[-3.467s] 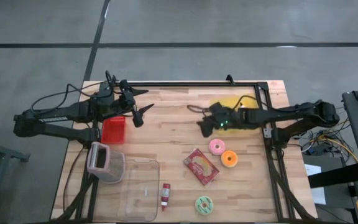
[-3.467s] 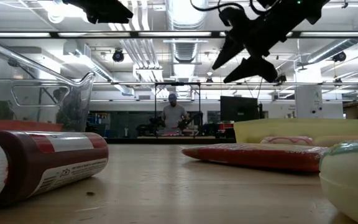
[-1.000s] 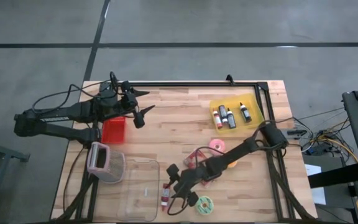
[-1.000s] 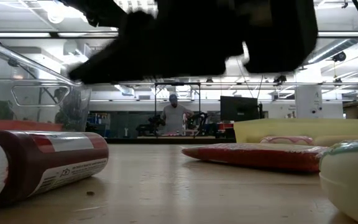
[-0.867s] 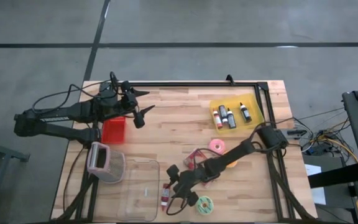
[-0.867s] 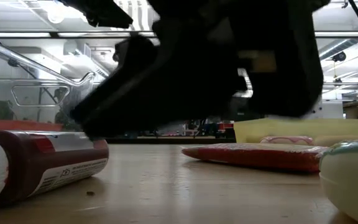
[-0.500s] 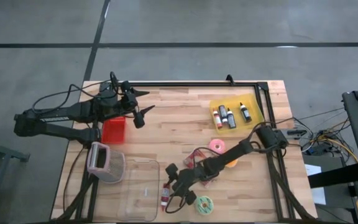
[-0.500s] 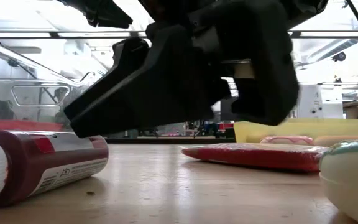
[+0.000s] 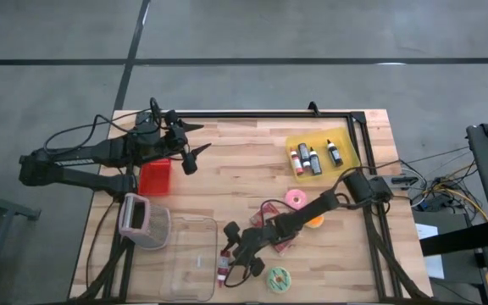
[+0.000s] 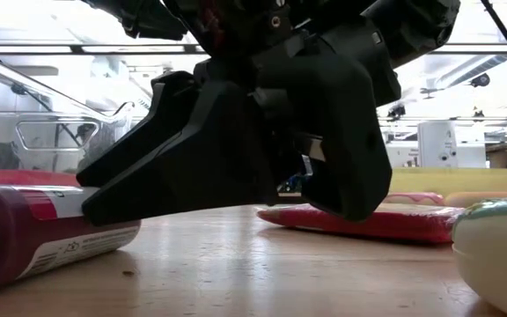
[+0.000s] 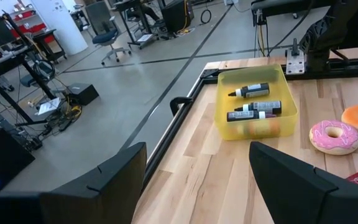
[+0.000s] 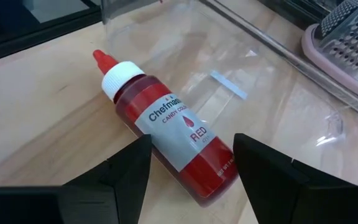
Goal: Pick & Place Food Item
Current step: Put the red food coloring bottle into the yellow bin
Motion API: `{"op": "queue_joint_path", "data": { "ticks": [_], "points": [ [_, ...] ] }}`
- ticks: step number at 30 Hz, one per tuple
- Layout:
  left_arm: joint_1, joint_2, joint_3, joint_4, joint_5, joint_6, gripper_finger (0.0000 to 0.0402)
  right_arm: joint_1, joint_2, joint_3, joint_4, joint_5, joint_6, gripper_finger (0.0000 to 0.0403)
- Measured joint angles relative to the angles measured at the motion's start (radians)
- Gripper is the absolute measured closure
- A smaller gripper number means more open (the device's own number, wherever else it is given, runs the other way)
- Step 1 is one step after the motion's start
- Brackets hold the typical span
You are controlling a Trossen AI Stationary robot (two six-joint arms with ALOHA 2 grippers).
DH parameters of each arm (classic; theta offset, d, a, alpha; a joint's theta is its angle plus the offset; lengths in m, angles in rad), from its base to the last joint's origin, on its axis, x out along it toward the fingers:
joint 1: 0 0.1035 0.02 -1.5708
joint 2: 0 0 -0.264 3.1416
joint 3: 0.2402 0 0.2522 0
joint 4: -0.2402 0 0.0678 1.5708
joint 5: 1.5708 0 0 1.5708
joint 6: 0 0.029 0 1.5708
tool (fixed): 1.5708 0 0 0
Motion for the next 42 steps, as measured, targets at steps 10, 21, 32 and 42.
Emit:
{"op": "queue_joint_path", "data": {
  "ticks": [10, 21, 32, 42],
  "points": [
    [0.0, 0.0, 0.0, 0.0, 0.0, 0.0, 0.0113, 0.001, -0.002, 0.001, -0.016, -0.006, 0.071, 0.0181],
    [0.0, 0.0, 0.001, 0.0, 0.003, 0.0, 0.0113, 0.016, -0.048, -0.001, -0.127, 0.01, 0.143, 0.0181],
    [0.0, 0.0, 0.001, 0.0, 0.002, 0.0, 0.0113, 0.035, -0.057, -0.004, -0.219, 0.017, 0.244, 0.0181],
    [0.0, 0.0, 0.001, -0.003, 0.0, 0.0, 0.0113, 0.035, -0.059, -0.004, -0.207, 0.02, 0.24, 0.0181]
  ]
}}
